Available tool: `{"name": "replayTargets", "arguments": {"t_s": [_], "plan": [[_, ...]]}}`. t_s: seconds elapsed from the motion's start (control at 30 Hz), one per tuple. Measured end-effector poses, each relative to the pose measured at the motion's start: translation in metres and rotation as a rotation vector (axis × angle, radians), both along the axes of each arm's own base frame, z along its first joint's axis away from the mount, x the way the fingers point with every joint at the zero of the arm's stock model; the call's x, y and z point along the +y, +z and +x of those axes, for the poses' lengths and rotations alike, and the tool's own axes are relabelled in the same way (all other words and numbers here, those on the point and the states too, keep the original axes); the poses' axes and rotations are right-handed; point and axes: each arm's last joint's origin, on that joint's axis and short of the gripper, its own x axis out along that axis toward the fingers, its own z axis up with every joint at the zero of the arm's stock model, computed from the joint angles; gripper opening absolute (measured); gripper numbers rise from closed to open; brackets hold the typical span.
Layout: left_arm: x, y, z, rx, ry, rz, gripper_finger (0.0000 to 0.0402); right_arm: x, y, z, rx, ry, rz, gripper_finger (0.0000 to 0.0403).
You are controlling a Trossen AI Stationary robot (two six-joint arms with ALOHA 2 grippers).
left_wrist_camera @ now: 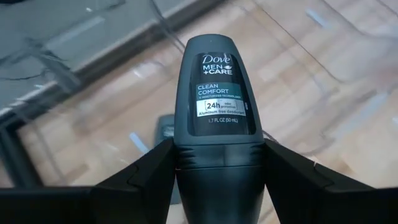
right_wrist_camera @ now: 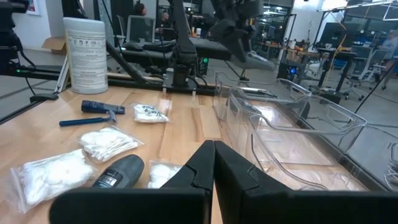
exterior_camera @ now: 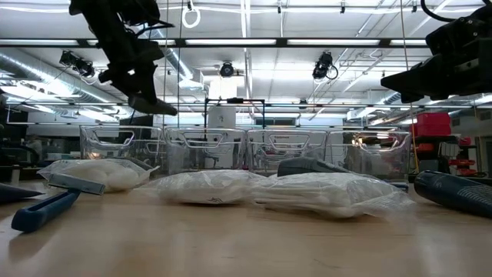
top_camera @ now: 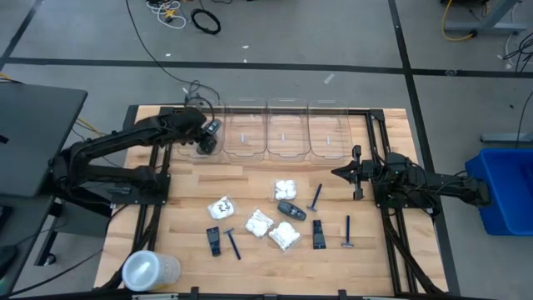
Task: Pick & Place Travel size toiletries
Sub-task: Put the left gray deodorant into the left transparent bin
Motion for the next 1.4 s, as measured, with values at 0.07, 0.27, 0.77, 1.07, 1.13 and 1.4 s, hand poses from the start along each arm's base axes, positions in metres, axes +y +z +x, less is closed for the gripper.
{"name": "replayTargets", "arguments": {"t_s": [0.07,0.27,0.77,1.07,1.13,1.4], "plan": [[0.005,0.007,-0.003,-0.005,0.022,0.011,0.0217,0.000,0.000,0.000,-0.001,0.000,0.000,0.0013],[0.021,0.020,-0.012,-0.034,0.110,0.033,0.0219,0.000,0.000,0.000,0.000,0.000,0.000,0.0014],[0.042,0.008,-0.018,0.066,0.212,0.024,0.0218,0.000,0.000,0.000,0.000,0.000,0.000,0.0013],[0.052,-0.030,-0.008,0.163,0.218,-0.043,0.0218,0.000,0.000,0.000,0.000,0.000,0.000,0.0014],[0.054,-0.034,-0.006,0.176,0.219,-0.049,0.0220,0.000,0.000,0.000,0.000,0.000,0.000,0.0014],[0.066,-0.048,-0.005,0.269,0.258,-0.055,0.0220,0.000,0.000,0.000,0.000,0.000,0.000,0.0014]]}}
